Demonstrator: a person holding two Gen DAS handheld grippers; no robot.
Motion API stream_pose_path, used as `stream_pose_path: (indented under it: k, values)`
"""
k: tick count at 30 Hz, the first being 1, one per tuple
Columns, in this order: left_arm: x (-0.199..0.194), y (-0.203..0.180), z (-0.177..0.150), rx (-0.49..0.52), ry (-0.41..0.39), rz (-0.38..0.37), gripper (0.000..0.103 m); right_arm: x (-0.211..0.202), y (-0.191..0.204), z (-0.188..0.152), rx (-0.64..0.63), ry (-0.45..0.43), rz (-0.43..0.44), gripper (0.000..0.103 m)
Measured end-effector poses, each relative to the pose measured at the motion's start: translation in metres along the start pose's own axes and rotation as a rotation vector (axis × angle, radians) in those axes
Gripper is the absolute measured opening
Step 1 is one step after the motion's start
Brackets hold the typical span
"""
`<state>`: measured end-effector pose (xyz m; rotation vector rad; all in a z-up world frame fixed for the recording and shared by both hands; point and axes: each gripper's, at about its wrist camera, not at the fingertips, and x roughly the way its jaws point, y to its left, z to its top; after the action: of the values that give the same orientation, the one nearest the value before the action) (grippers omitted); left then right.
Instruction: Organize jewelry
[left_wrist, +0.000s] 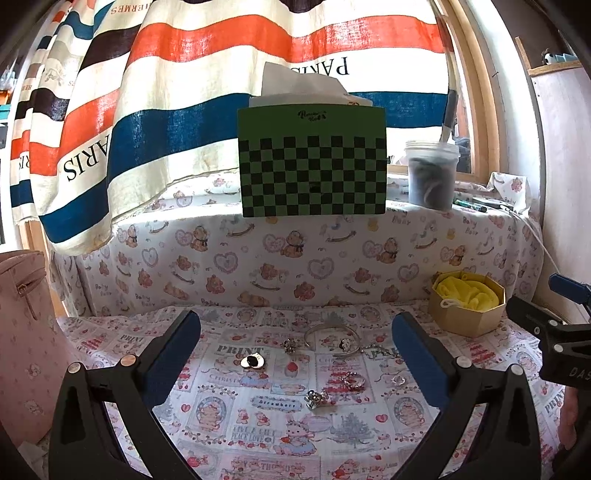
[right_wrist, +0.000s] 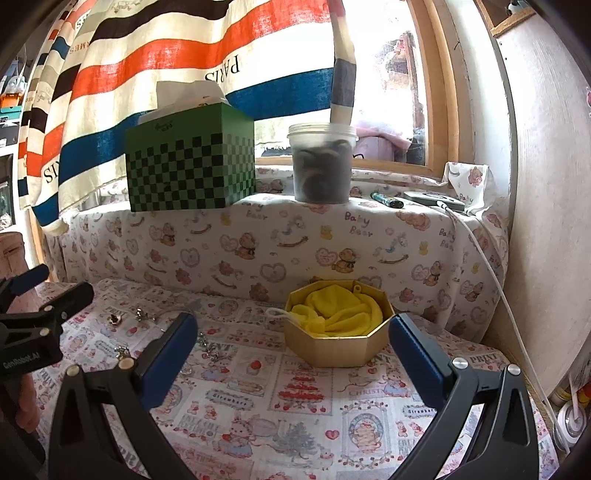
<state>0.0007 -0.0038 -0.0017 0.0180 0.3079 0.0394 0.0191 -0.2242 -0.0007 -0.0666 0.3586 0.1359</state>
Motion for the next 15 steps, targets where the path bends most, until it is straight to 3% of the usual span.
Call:
stream_pose_path:
  k: [15]
  values:
    - [-0.0056,-0.0021,0.0006,0.000,-0.011,-0.018,0.103,-0.0002,0.0027,0.0009,-0.012,0.008,-0.002,0.103]
